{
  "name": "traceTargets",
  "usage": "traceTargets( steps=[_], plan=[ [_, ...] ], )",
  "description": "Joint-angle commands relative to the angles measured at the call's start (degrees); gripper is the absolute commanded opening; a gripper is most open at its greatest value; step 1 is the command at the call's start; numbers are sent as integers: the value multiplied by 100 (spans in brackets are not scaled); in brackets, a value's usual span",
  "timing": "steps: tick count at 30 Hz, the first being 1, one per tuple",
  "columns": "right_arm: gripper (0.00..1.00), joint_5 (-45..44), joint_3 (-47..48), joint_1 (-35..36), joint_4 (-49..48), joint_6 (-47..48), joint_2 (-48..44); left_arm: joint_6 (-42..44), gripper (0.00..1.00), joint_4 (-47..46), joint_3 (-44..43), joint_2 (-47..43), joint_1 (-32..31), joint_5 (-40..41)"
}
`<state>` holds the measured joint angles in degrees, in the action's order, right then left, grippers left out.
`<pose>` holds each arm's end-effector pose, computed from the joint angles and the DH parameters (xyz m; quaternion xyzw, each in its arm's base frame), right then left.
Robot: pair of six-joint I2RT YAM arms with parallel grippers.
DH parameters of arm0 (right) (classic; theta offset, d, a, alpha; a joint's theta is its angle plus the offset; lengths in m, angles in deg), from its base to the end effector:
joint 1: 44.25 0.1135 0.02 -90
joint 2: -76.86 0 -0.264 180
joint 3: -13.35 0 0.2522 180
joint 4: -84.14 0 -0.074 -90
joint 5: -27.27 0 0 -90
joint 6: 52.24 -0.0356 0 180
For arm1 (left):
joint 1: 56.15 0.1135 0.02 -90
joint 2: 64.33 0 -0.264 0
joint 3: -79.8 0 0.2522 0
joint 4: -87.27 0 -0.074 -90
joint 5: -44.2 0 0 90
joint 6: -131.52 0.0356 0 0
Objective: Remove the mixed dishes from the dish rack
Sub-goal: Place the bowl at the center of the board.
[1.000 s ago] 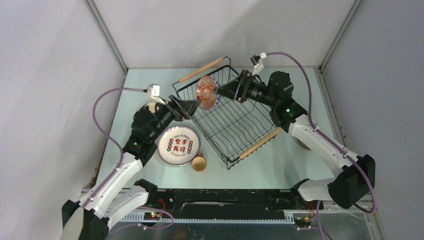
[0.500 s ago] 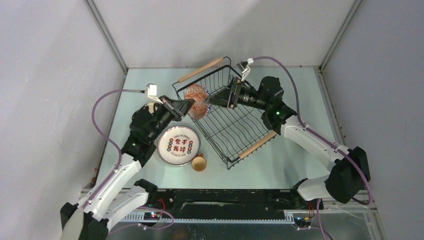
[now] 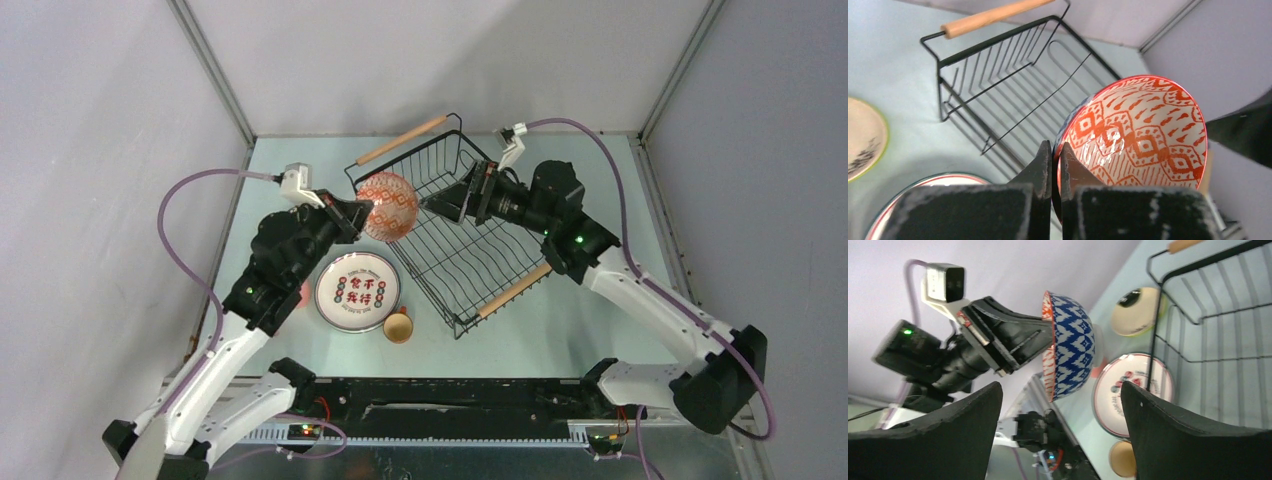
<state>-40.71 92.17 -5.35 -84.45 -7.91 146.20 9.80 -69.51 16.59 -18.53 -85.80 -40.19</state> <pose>0.2115 0.1878 0.3985 -0.0909 0.7123 0.5606 0.4124 0.1629 -0.0887 0.3671 -0.0462 0.7404 -0.3105 0.5943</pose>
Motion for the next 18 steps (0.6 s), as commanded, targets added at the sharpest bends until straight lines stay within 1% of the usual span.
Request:
traceTargets(
  steps=[1,4,7,10,12,14,18],
  plan=[
    [90,-1511,441,314,1415,903,-249,890,0,802,-534,112,-415,1194],
    [89,-2083,754,631,1978,1298,-195,1017,0,972,-771,251,-723,1510],
    [88,-3128,1252,966,2655,1620,-39,1152,0,1229,-995,420,-988,1975],
    [87,-3936,1726,1389,3150,1961,313,1230,0,1422,-1274,643,-1293,2315],
    [85,-4357,2244,1612,3521,2091,626,1271,0,1502,-1386,730,-1446,2440],
    [84,-4665,2615,1788,3956,2190,937,1274,0,1521,-1466,797,-1590,2499],
    [78,-4928,3071,1936,4296,2239,1464,1267,0,1564,-1593,879,-1824,2658]
  ],
)
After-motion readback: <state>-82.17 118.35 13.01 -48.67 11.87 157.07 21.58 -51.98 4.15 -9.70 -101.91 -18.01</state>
